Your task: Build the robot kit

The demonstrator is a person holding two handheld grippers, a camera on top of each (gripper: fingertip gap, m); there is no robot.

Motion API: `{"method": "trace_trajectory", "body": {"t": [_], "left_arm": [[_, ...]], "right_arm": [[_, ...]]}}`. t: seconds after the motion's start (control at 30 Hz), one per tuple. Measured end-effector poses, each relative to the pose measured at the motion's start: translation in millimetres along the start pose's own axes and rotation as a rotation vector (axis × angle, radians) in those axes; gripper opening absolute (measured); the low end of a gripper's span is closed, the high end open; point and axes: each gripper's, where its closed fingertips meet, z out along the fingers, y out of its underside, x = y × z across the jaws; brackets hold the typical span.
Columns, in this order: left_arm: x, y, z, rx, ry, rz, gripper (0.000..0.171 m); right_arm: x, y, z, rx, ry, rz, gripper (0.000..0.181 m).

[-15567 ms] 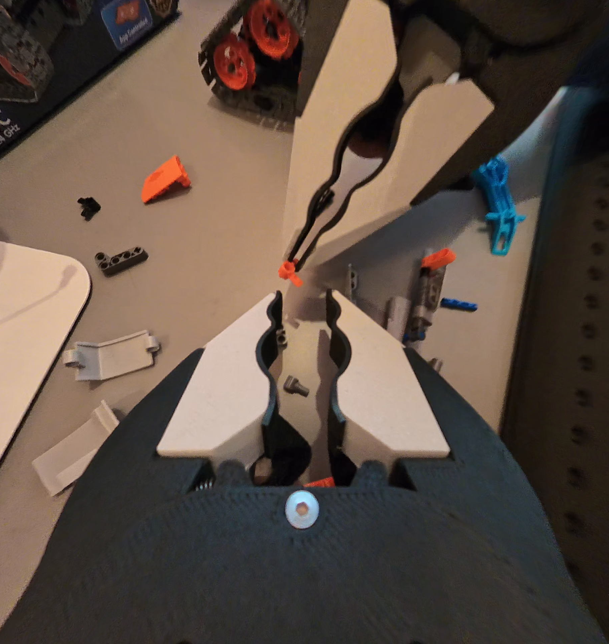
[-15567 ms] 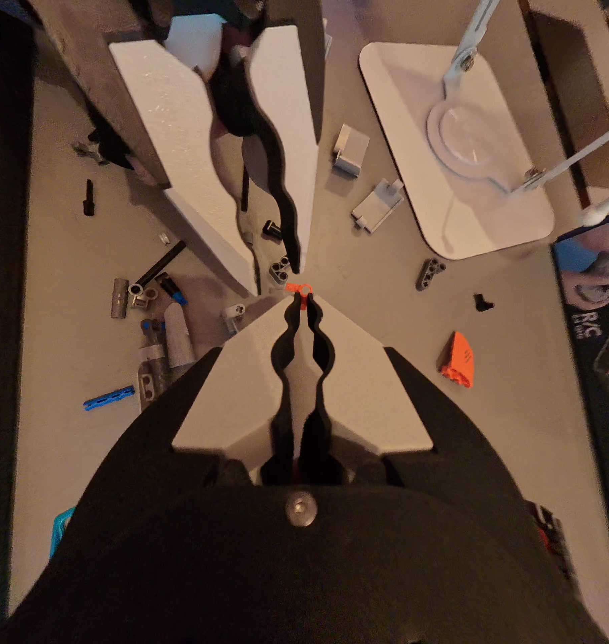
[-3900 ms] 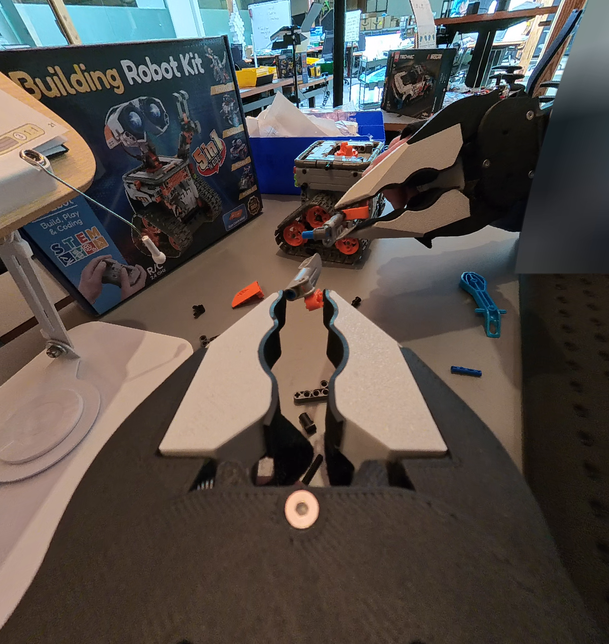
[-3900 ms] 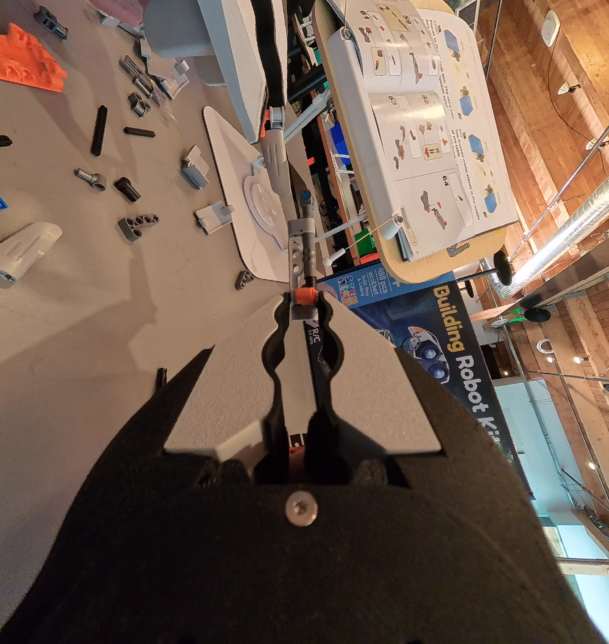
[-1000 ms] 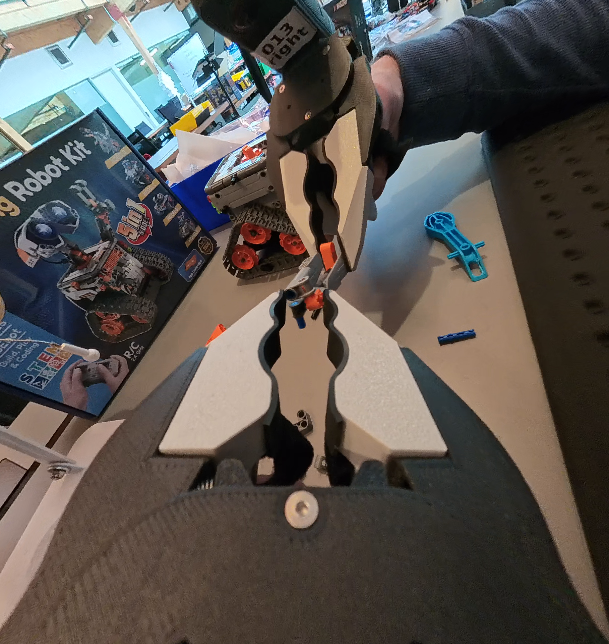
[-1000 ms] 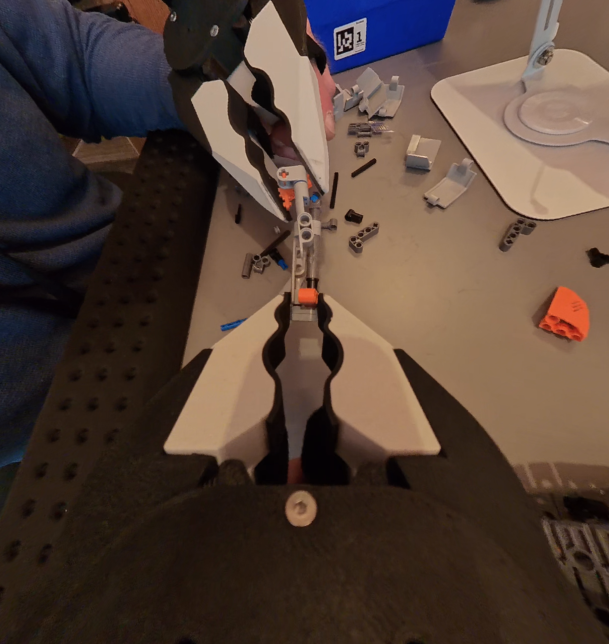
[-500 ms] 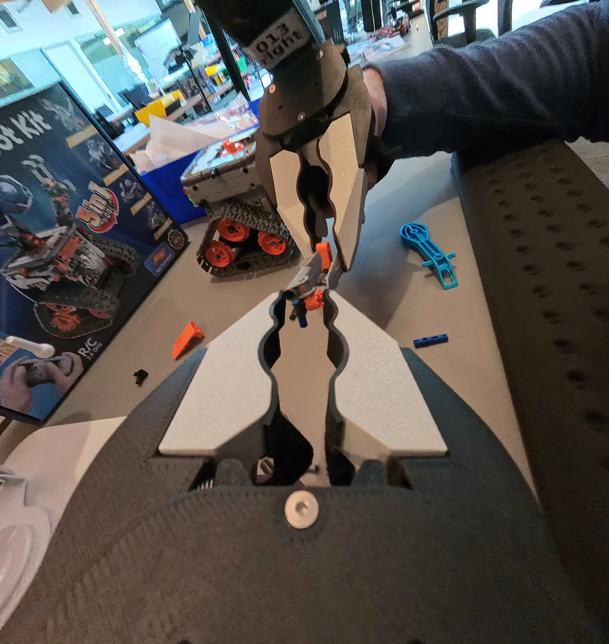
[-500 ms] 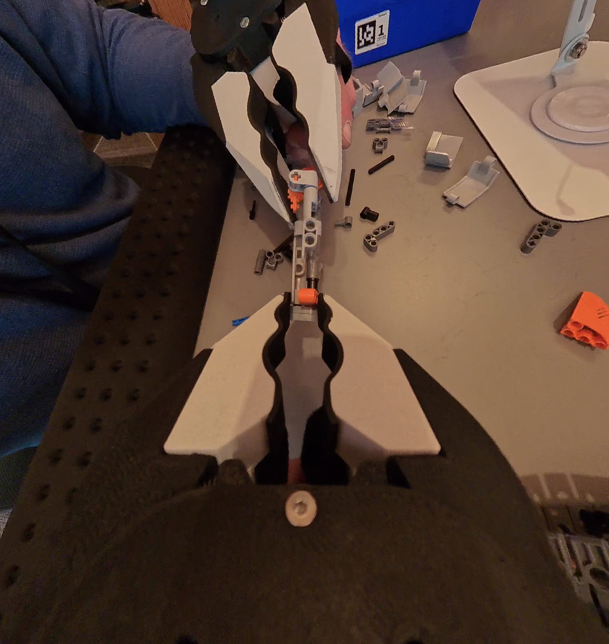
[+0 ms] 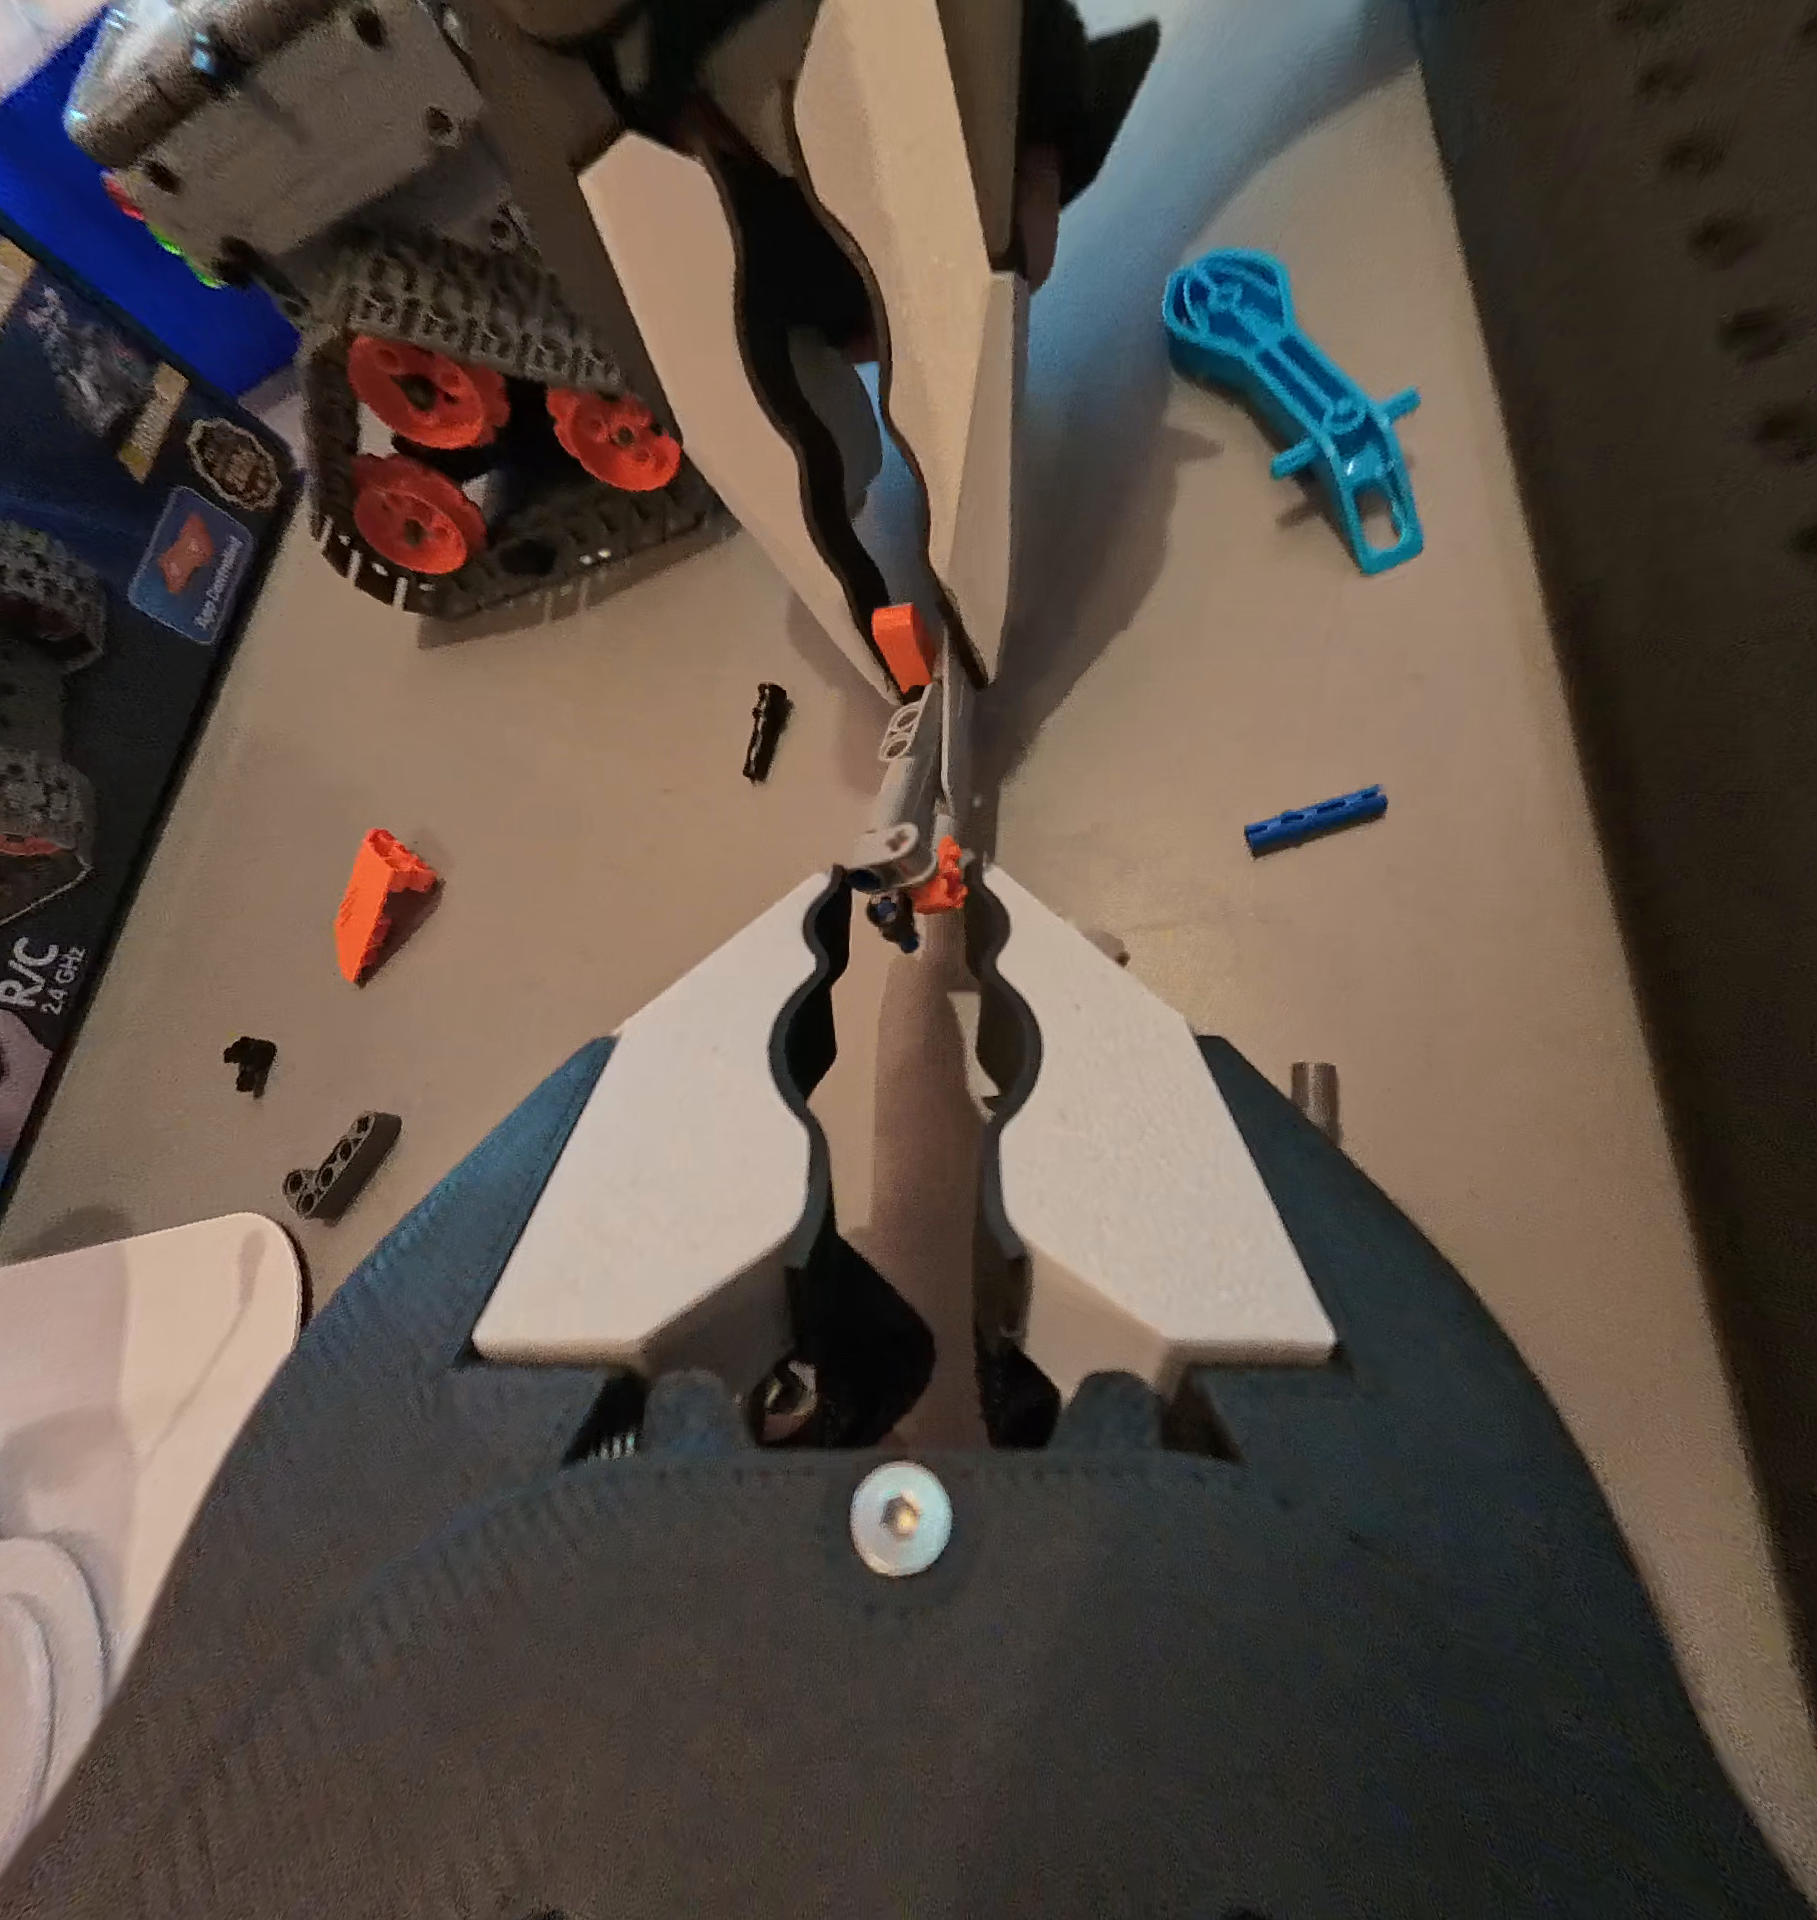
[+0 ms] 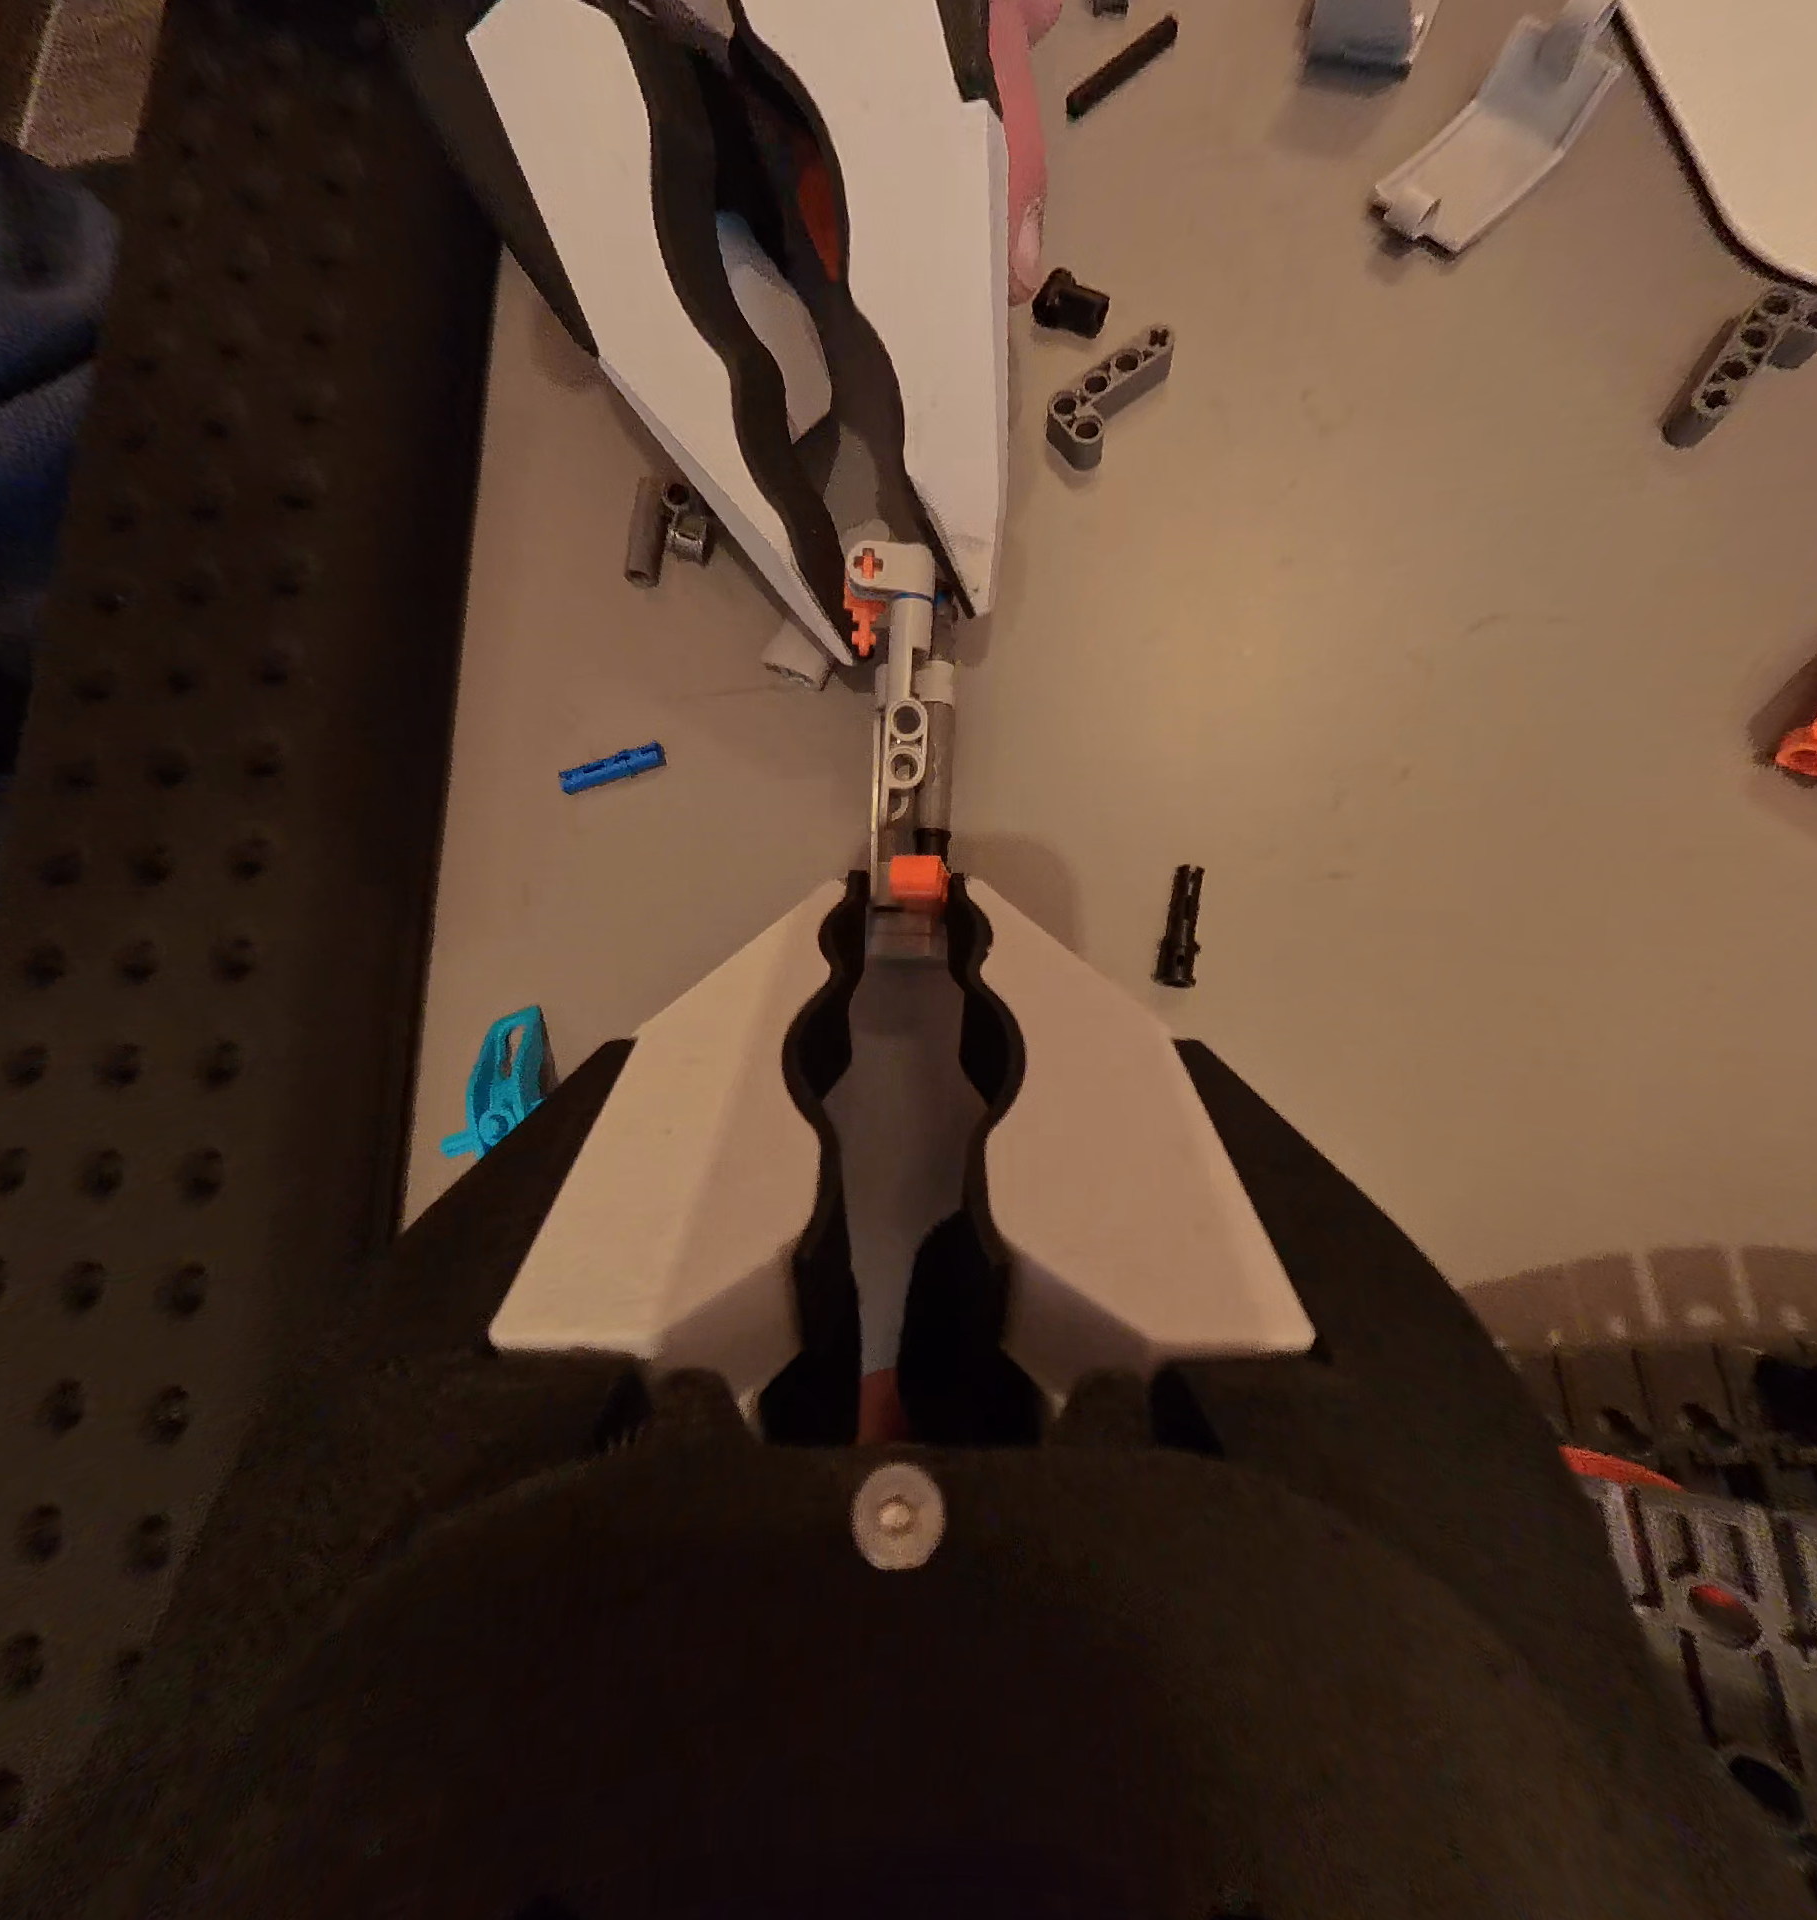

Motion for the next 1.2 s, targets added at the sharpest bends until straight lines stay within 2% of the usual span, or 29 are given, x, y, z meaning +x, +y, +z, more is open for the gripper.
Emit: {"method": "trace_trajectory", "body": {"t": [0.23,0.5,0.8,0.9,1.1,1.2], "left_arm": [[2,13,6,-0.088,0.009,0.066,0.023],[8,16,4,-0.093,0.059,0.049,0.02],[7,15,2,-0.104,0.042,0.074,0.013],[7,16,2,-0.132,0.042,0.048,0.013],[5,16,0,-0.178,0.063,-0.102,0.012],[3,17,-2,-0.19,0.066,-0.161,0.011]], "right_arm": [[2,9,4,-0.047,0.019,-0.008,0.013],[0,11,7,-0.065,0.019,-0.018,0.012],[1,12,6,-0.079,0.036,-0.029,0.013],[0,12,7,-0.088,0.042,-0.036,0.012],[1,11,8,-0.108,0.085,-0.059,0.013],[1,10,10,-0.126,0.11,-0.079,0.02]]}}
